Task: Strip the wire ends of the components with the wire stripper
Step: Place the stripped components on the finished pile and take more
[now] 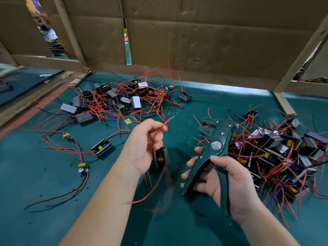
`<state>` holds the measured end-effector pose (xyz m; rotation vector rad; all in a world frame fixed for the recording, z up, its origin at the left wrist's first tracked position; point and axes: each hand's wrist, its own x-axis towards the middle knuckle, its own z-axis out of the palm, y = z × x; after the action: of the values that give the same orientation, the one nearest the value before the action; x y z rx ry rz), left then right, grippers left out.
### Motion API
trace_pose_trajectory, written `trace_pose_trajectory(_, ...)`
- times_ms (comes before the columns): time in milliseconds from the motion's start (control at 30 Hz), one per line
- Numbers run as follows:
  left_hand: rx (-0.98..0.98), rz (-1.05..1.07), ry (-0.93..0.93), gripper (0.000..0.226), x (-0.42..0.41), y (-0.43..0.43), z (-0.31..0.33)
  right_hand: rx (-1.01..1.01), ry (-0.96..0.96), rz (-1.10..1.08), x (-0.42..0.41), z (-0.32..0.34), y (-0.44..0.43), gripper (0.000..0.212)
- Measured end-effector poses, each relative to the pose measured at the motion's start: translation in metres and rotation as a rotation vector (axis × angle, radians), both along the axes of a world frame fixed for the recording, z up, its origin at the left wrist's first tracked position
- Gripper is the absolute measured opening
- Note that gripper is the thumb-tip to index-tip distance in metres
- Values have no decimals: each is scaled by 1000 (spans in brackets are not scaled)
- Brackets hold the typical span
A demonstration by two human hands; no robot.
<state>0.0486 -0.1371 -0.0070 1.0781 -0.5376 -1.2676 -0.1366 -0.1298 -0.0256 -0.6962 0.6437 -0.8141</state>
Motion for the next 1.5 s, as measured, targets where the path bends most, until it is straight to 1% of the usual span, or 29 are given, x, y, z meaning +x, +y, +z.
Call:
trace_pose_trajectory(67, -50, -35, -54, 35, 0, 1, 0, 37, -33, 53, -2, 3, -1, 60)
trace_pose_trajectory(133, -116, -111, -199, 24, -1, 3, 2, 82, -98, 133, -5, 8, -1, 66)
trace_pose_trajectory(233, -197, -187, -358, 23, -4, 7, 5, 105, -141, 253, -10, 12, 0, 67)
trace_pose_trajectory(400, -218, -187, -480, 15, -4, 9, 5, 66, -199, 415, -13, 15, 5, 58)
trace_pose_trajectory(633, -269, -253, -454, 18, -2, 10, 3, 4, -255, 504, -15, 15, 6, 51)
trace_pose_trajectory(800, -317, -313, -425, 16, 3, 14, 5, -80, -127, 513, -18, 13, 6, 45)
trace_pose_trajectory(1033, -310, -333, -464, 15, 10, 16, 8, -119, 11, 504, -19, 9, 8, 41)
trace_pose_trajectory(1133, -323, -367, -482, 15, 12, 16, 7, -122, 47, 507, -20, 8, 7, 44)
trace_pose_trajectory(1233, -324, -386, -492, 17, 15, 16, 7, -101, 76, 508, -19, 7, 6, 52)
trace_pose_trajectory(1367, -335, -394, -482, 16, 15, 15, 7, -74, 69, 519, -17, 6, 6, 56)
trace_pose_trajectory(1500, -350, -401, -513, 16, 16, 16, 6, -51, 54, 529, -15, 8, 7, 58)
